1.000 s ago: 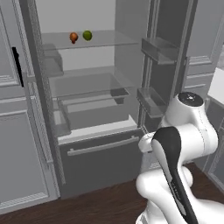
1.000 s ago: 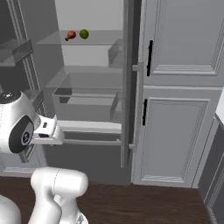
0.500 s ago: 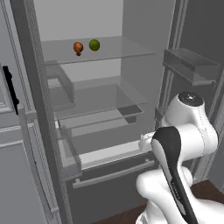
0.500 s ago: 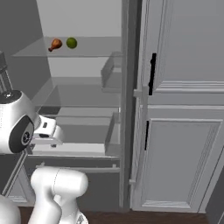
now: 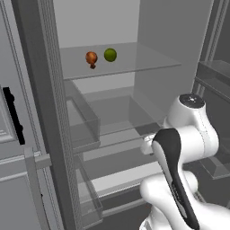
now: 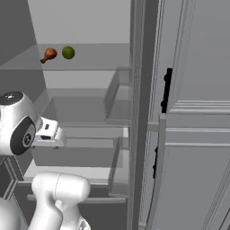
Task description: Place one lime and one chicken drumstick in each tupperware on the nearby counter, to pack two identical lunches.
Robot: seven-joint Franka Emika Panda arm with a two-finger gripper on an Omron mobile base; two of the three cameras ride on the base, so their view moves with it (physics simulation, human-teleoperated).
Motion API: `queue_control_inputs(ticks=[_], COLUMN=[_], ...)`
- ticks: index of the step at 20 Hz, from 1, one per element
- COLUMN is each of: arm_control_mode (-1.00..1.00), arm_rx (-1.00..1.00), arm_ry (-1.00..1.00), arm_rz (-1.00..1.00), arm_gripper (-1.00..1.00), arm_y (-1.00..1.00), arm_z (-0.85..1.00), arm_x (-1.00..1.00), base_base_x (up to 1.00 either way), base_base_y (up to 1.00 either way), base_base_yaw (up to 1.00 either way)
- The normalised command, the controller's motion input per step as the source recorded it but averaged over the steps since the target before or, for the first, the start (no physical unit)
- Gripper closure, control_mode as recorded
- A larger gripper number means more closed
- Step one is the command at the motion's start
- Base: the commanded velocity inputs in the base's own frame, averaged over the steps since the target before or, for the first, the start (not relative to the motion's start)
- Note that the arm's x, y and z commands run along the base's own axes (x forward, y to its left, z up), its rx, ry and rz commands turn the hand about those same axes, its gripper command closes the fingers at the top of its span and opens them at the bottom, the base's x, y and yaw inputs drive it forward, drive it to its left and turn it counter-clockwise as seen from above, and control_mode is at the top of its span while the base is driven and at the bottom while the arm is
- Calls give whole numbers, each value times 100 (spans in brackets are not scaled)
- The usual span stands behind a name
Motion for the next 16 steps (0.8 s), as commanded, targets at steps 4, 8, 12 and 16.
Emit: queue_control_inputs(ticks=[4, 8, 12, 16], arm_control_mode=[-100, -100, -100, -100], arm_rx=[0, 3, 11, 16], arm_ry=[-18, -29, -33, -22], arm_rz=[0, 0, 0, 0], arm_gripper=[-100, -100, -100, -100], arm_y=[20, 22, 9, 15], arm_z=[29, 64, 87, 87], arm_x=[36, 56, 70, 87], base_base_x=[0, 0, 0, 0], base_base_y=[0, 0, 0, 0], base_base_yaw=[0, 0, 0, 0])
